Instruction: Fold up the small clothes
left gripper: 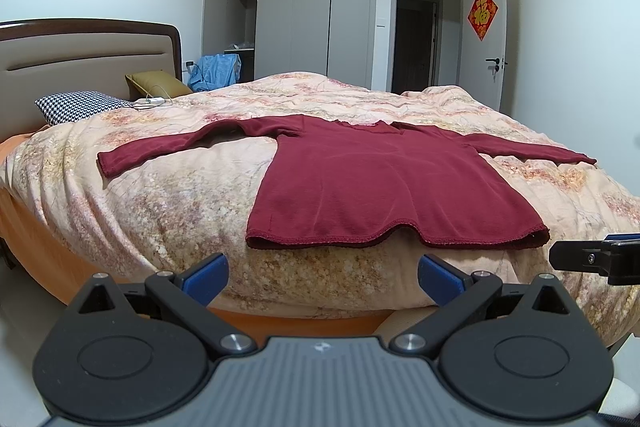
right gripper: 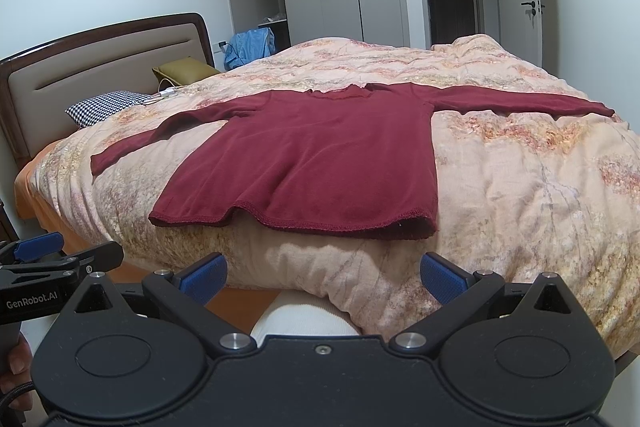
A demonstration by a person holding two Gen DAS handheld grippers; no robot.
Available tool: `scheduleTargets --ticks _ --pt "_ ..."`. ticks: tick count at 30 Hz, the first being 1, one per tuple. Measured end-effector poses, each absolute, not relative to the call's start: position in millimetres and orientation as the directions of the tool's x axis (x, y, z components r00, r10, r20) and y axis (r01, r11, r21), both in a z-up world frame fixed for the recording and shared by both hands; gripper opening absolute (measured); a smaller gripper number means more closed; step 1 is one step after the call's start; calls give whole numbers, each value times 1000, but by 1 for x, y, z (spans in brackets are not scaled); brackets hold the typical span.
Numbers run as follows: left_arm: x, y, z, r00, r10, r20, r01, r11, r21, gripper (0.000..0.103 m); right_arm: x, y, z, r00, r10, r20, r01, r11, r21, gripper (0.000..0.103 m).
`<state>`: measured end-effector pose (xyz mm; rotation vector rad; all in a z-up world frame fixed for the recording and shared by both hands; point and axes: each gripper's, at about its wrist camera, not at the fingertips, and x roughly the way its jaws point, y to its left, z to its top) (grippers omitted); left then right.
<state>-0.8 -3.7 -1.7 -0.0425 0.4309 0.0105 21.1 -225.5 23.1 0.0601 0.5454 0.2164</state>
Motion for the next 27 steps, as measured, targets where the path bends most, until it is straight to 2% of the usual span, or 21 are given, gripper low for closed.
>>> scheduleTargets --ticks 27 --pt "-1 -4 -2 909 1 -418 -18 999 -37 103 22 -227 23 831 222 -511 -187 975 119 103"
